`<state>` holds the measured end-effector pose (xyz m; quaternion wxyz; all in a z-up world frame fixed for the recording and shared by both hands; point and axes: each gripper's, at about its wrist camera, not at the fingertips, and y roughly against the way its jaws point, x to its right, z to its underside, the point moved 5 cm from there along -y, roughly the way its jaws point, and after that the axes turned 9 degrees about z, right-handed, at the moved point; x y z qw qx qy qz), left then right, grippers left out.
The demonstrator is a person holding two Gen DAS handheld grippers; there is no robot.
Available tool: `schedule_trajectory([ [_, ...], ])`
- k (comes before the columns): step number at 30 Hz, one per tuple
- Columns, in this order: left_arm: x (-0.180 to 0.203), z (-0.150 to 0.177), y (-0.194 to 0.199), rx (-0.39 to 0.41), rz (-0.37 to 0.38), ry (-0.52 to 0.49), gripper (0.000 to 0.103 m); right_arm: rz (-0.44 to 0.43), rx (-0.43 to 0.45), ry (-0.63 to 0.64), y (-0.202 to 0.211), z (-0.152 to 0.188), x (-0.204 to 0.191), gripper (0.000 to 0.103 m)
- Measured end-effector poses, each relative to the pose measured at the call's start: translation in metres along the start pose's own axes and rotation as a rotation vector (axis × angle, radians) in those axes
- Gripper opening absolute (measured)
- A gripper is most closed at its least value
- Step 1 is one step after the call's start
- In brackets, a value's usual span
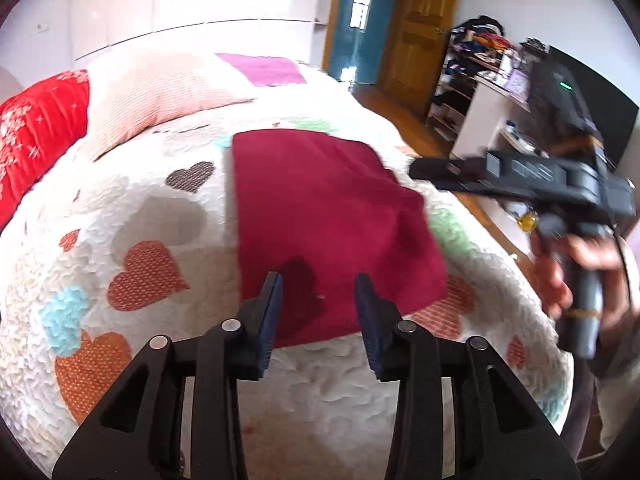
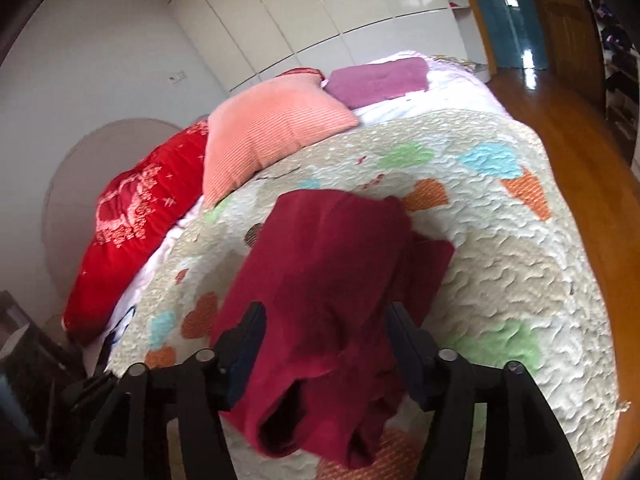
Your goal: Fold small clothes
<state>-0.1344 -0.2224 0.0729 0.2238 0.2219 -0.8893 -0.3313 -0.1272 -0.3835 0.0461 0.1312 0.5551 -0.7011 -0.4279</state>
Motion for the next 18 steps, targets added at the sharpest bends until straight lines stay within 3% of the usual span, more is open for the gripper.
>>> schedule_trajectory([
  [3, -0.019, -0.001, -0.025, -0.032, -0.025, 0.045, 0.037, -0.02, -0.078, 0.022, -0.026, 0.021, -0.012, 0.066],
  [4, -0.018, 0.0, -0.033, -0.046, -0.033, 0.053, 0.037, 0.002, -0.107, 0.042, -0.037, 0.028, -0.014, 0.056],
  [5, -0.023, 0.011, -0.035, -0.066, -0.037, 0.061, 0.037, 0.025, -0.117, 0.073, -0.044, 0.035, -0.016, 0.023],
  [7, -0.02, 0.019, -0.036, -0.095, -0.034, 0.066, 0.037, 0.071, -0.078, 0.148, -0.038, 0.039, -0.021, 0.011],
  [10, -0.017, 0.021, -0.03, -0.07, -0.022, 0.036, 0.037, 0.107, 0.004, 0.23, -0.011, 0.042, -0.028, 0.009],
  [14, -0.018, 0.021, -0.041, -0.084, -0.027, 0.091, 0.037, 0.18, -0.046, 0.217, -0.036, 0.054, -0.008, 0.009],
  [18, -0.011, 0.021, -0.037, -0.083, -0.043, 0.09, 0.037, 0.125, -0.028, 0.129, -0.028, 0.056, 0.002, 0.013],
])
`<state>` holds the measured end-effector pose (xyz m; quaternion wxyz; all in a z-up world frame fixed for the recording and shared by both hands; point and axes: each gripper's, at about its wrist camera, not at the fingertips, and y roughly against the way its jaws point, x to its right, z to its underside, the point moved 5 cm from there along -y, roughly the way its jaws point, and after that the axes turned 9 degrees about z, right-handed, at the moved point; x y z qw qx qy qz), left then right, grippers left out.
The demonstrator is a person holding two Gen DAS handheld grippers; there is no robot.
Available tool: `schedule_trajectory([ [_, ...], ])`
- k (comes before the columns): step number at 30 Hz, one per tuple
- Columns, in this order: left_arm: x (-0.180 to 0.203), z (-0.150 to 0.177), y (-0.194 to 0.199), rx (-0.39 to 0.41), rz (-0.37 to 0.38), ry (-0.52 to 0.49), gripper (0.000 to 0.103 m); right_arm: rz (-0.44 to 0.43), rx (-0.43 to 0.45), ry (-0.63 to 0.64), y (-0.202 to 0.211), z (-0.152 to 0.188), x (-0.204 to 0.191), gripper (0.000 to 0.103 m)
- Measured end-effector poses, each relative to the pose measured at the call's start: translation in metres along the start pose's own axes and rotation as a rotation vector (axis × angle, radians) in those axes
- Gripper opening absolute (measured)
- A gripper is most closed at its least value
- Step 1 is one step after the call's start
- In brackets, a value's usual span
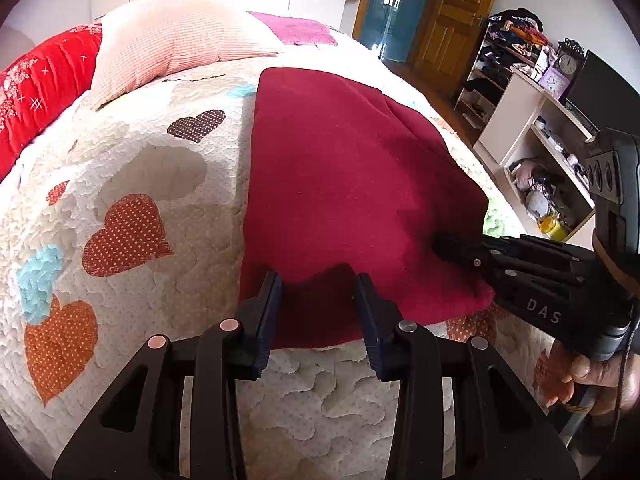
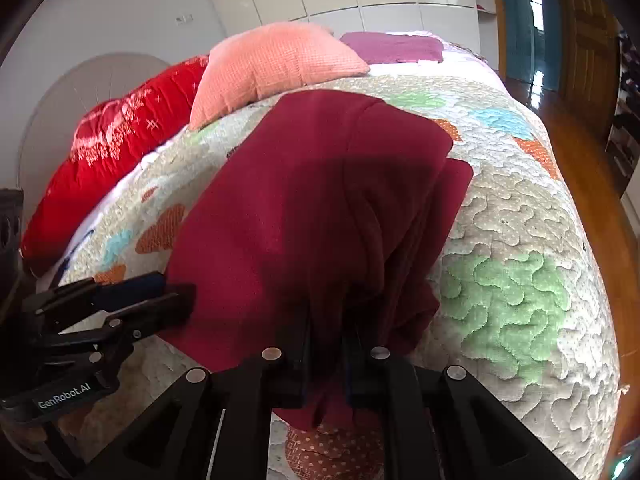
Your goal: Fold small clothes
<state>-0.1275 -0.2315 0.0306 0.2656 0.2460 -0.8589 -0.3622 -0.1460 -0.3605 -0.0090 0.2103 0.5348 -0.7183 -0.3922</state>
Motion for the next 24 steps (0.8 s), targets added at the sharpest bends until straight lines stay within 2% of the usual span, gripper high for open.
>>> schedule_trajectory([
  [1, 0.0, -0.001, 0.004, 0.006, -0.004, -0.004, 0.037, 0.005, 0.01, -0.016, 0.008, 0.0, 0.004, 0.024],
  [2, -0.002, -0.004, 0.004, 0.014, -0.013, -0.005, 0.037, 0.004, 0.027, -0.034, 0.017, -0.001, 0.008, 0.027],
  [5, -0.005, -0.013, 0.009, 0.04, -0.049, -0.003, 0.037, 0.001, 0.084, -0.111, 0.043, -0.008, 0.018, 0.027],
  [8, -0.007, -0.021, 0.006, 0.043, -0.058, 0.012, 0.037, -0.01, 0.143, -0.099, 0.057, -0.019, 0.009, 0.027],
  [12, -0.009, -0.033, 0.0, 0.061, -0.085, 0.006, 0.037, -0.02, 0.139, -0.061, 0.042, -0.034, -0.006, 0.027],
  [15, -0.014, -0.044, -0.009, 0.065, -0.096, 0.016, 0.037, 0.005, 0.135, -0.037, 0.024, -0.045, -0.008, 0.027],
  [19, -0.02, -0.057, -0.023, 0.072, -0.1, 0.025, 0.053, 0.046, 0.074, -0.039, -0.012, -0.055, -0.001, 0.027],
  [21, -0.023, -0.061, -0.031, 0.066, -0.092, 0.035, 0.054, 0.059, 0.041, -0.052, -0.028, -0.055, 0.009, 0.027],
  [24, -0.027, -0.064, -0.043, 0.05, -0.073, 0.055, 0.056, 0.066, 0.045, -0.051, -0.04, -0.055, 0.018, 0.025],
])
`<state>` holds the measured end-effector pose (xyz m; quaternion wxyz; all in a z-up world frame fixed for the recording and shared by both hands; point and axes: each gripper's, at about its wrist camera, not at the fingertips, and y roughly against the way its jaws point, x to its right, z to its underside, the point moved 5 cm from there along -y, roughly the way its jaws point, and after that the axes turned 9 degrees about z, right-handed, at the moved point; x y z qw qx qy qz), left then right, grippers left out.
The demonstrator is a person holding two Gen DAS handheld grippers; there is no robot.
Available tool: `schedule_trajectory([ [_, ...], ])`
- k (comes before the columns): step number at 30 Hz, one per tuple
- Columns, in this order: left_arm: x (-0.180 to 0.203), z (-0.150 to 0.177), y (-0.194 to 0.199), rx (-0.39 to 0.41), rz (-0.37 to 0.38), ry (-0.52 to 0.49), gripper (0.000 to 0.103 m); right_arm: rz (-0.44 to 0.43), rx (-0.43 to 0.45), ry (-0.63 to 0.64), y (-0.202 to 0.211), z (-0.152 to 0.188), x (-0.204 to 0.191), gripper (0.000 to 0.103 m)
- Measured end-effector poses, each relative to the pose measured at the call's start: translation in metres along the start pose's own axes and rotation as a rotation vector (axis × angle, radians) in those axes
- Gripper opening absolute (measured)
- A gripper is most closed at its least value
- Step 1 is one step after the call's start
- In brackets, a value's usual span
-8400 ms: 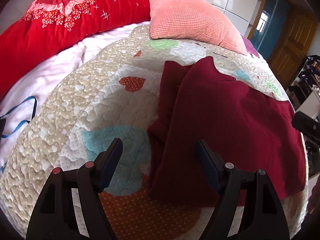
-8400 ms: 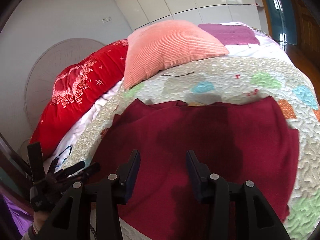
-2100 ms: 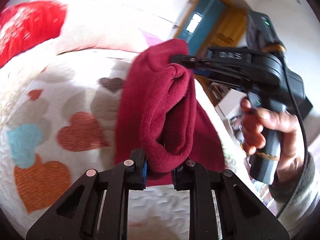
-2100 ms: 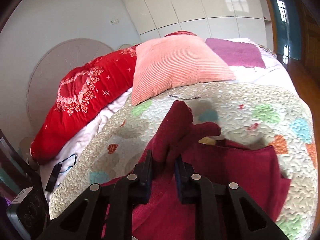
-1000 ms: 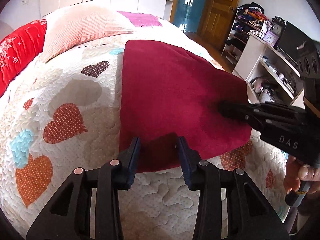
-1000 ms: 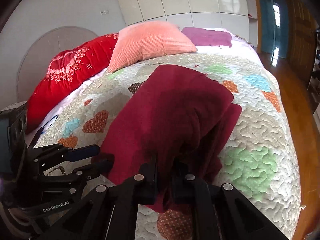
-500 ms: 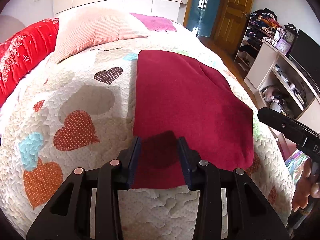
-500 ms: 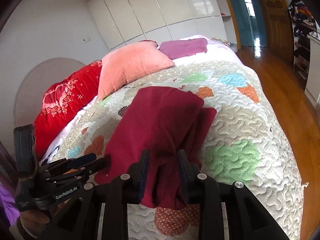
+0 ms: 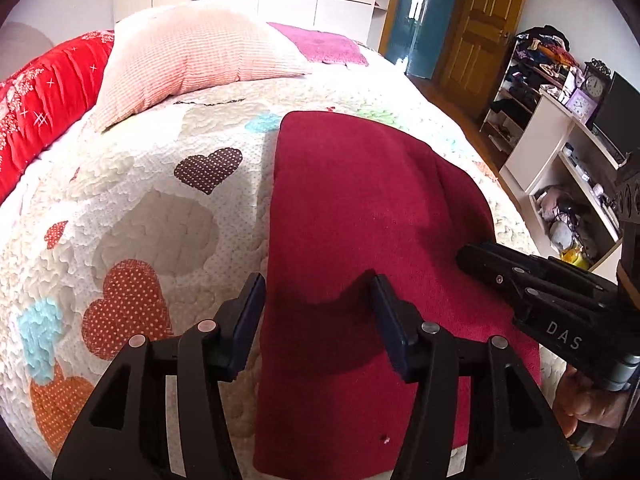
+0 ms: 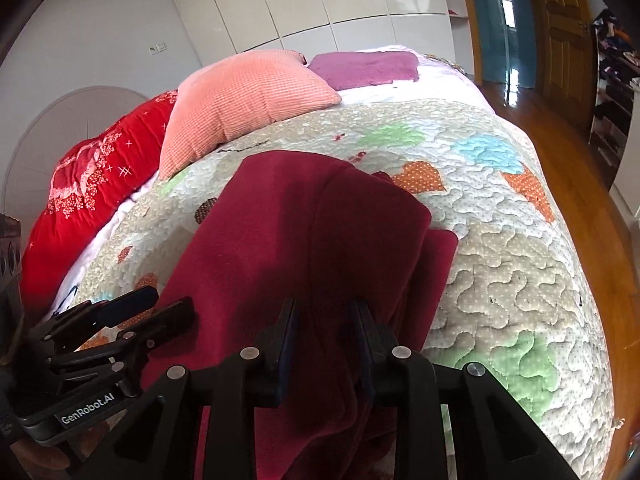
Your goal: Fold small clothes
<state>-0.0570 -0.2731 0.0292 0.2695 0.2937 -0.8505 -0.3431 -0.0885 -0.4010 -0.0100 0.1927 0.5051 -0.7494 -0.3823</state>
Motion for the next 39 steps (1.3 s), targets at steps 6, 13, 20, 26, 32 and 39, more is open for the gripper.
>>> schedule_trajectory([
  [6, 0.004, 0.0, -0.016, 0.004, -0.019, -0.018, 0.065, -0.003, 0.015, 0.016, -0.008, 0.001, 0.002, 0.025],
  [13, -0.003, 0.002, -0.004, -0.005, 0.054, 0.042, 0.067, -0.05, 0.02, -0.04, 0.025, 0.012, 0.007, 0.026],
  [20, -0.008, 0.01, 0.008, -0.005, 0.106, 0.072, 0.068, -0.073, 0.006, -0.098, 0.029, 0.033, 0.019, 0.039],
  [26, -0.017, 0.01, 0.016, 0.014, 0.165, 0.084, 0.076, -0.087, 0.092, -0.201, 0.043, 0.033, 0.041, 0.083],
  [32, -0.022, 0.017, -0.014, -0.06, 0.264, 0.168, 0.082, -0.233, -0.01, -0.27, 0.003, 0.031, 0.035, 0.083],
  [39, -0.02, 0.02, -0.014, -0.063, 0.291, 0.185, 0.07, -0.235, -0.011, -0.192, 0.0, 0.024, 0.011, 0.052],
])
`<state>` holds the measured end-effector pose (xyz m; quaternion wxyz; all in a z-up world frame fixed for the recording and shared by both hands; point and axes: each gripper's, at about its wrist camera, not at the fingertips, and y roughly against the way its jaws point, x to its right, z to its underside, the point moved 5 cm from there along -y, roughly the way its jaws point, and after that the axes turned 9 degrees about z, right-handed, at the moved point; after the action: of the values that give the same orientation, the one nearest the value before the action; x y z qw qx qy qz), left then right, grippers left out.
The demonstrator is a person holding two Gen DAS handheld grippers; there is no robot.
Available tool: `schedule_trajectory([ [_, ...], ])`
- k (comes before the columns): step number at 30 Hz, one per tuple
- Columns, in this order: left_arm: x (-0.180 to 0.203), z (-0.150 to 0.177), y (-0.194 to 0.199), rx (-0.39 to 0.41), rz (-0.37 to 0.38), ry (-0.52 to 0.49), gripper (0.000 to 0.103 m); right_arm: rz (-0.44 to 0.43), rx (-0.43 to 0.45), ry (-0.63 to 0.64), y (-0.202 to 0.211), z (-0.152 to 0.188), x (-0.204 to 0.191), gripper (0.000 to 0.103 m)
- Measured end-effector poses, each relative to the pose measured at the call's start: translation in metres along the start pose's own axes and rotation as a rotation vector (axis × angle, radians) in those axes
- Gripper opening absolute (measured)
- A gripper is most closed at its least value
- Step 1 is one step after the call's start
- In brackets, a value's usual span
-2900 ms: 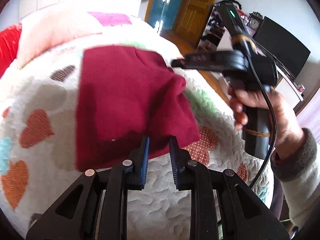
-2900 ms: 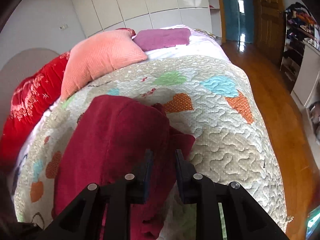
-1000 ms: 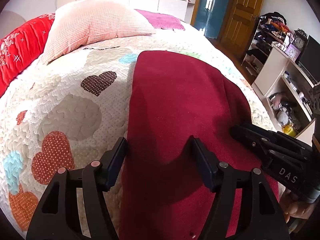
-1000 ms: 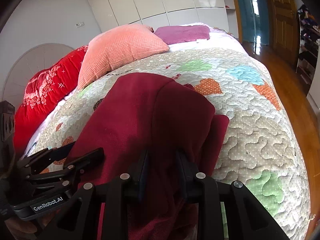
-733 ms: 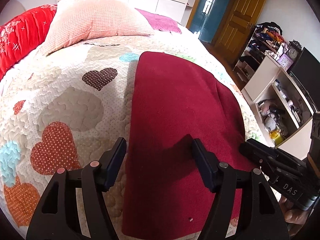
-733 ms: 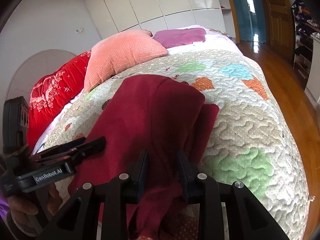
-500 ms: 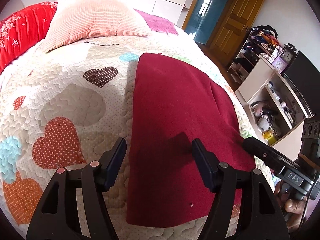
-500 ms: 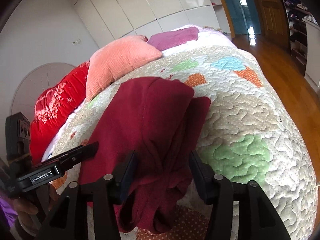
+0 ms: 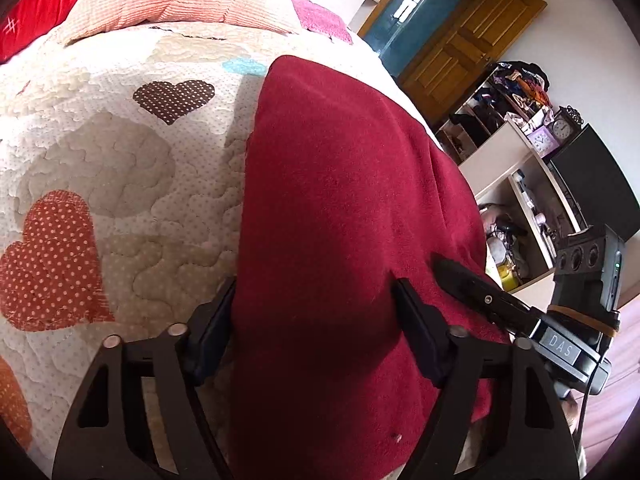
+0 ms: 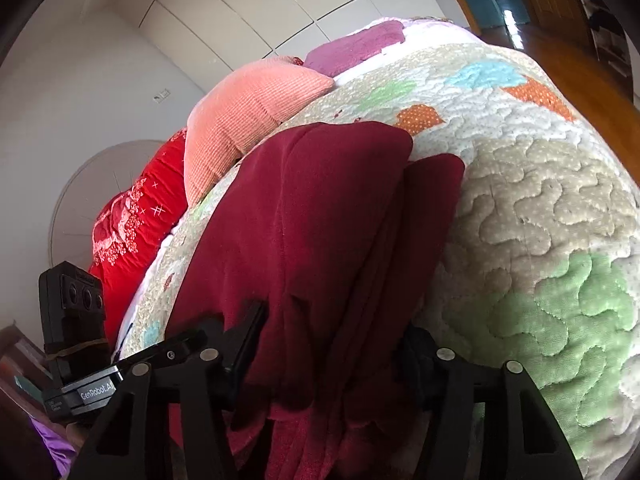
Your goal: Fold small clothes
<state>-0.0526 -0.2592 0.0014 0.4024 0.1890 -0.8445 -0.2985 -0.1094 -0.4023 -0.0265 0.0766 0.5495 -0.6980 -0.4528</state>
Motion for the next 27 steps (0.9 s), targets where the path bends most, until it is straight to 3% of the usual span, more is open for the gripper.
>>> schedule_trajectory([
  [2, 0.004, 0.003, 0.014, 0.009, 0.001, -0.007, 0.064, -0.005, 0.008, 0.031, 0.011, 0.002, -0.012, 0.049],
  [6, 0.017, 0.022, 0.06, 0.069, -0.05, -0.068, 0.063, -0.064, 0.008, 0.079, 0.036, 0.019, -0.041, 0.048],
  [11, 0.011, 0.076, 0.108, 0.068, -0.109, -0.037, 0.063, -0.13, -0.055, 0.091, 0.054, 0.066, -0.068, 0.049],
  [13, 0.007, 0.1, 0.117, 0.044, -0.109, -0.018, 0.063, -0.119, -0.089, 0.085, 0.057, 0.086, -0.066, 0.053],
  [16, 0.008, 0.121, 0.126, 0.049, -0.175, -0.067, 0.063, -0.065, -0.083, 0.069, 0.07, 0.097, -0.052, 0.057],
  [20, 0.022, 0.12, 0.142, 0.1, -0.247, -0.134, 0.063, -0.066, 0.048, 0.044, 0.113, 0.081, -0.049, 0.057],
  [23, 0.027, 0.11, 0.15, 0.154, -0.281, -0.16, 0.063, -0.031, 0.082, 0.224, 0.128, 0.078, -0.082, 0.05],
  [27, 0.027, 0.092, 0.133, 0.129, -0.323, -0.172, 0.064, 0.044, 0.055, 0.36, 0.108, 0.085, -0.11, 0.041],
])
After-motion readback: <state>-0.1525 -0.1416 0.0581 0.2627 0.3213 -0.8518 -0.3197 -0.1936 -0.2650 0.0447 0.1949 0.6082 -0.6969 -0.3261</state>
